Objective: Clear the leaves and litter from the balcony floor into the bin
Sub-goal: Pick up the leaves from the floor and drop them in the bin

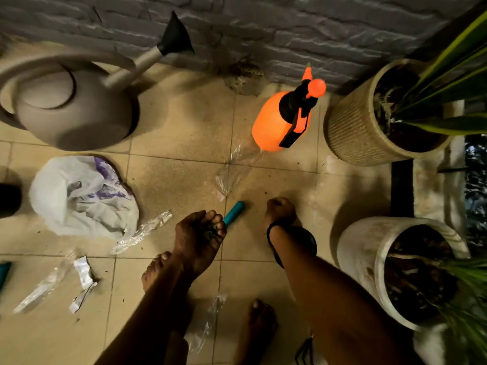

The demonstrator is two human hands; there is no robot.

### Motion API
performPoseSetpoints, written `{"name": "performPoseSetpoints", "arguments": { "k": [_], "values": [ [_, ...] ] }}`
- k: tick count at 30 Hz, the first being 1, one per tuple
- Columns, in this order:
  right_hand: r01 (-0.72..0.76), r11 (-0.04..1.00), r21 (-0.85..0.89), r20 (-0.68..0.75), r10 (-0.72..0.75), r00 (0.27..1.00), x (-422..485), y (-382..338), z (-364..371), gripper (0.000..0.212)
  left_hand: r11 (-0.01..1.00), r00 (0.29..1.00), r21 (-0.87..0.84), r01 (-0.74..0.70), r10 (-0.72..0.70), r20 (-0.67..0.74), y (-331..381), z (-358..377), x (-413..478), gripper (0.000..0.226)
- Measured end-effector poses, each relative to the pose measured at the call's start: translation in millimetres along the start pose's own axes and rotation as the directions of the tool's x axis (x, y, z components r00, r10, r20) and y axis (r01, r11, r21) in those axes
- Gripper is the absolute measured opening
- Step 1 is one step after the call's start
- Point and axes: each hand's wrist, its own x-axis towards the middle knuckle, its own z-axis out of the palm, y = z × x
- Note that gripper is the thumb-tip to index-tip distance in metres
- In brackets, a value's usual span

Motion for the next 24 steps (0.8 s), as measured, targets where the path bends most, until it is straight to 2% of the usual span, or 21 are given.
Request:
{"name": "performPoseSetpoints", "arguments": {
  "k": [3, 8, 12, 21, 24],
  "values": [
    [0.091, 0.995, -0.030, -0.066, -0.092, 0.994, 25.9, 15.2, 27.1, 0.017, 1.000, 1.000, 0.022, 0.020, -0.020, -0.012, -1.0, -22.2, 23.3, 0.025],
    [0.230, 0.966, -0.118, -0.052, -0.237, 0.970, 49.5, 39.7, 50.8, 0.014, 0.999, 0.998, 0.022, 0.044, -0.043, -0.041, -0.9, -43.8, 43.5, 0.024],
    [0.246, 0.961, -0.129, -0.097, -0.259, 0.961, 54.7, 42.7, 58.5, 0.016, 0.997, 0.997, 0.026, 0.068, -0.067, -0.040, 4.9, -49.3, 51.0, 0.024],
    [0.280, 0.943, -0.181, -0.105, -0.301, 0.948, 47.5, 38.5, 59.8, 0.026, 0.997, 0.998, 0.050, 0.055, -0.055, -0.002, 24.8, -32.5, 52.4, 0.028],
    [0.307, 0.928, -0.211, -0.035, -0.321, 0.946, 49.9, 41.3, 55.6, 0.028, 0.997, 0.999, 0.067, 0.043, -0.044, 0.012, 30.1, -30.1, 55.0, 0.032]
  ]
}}
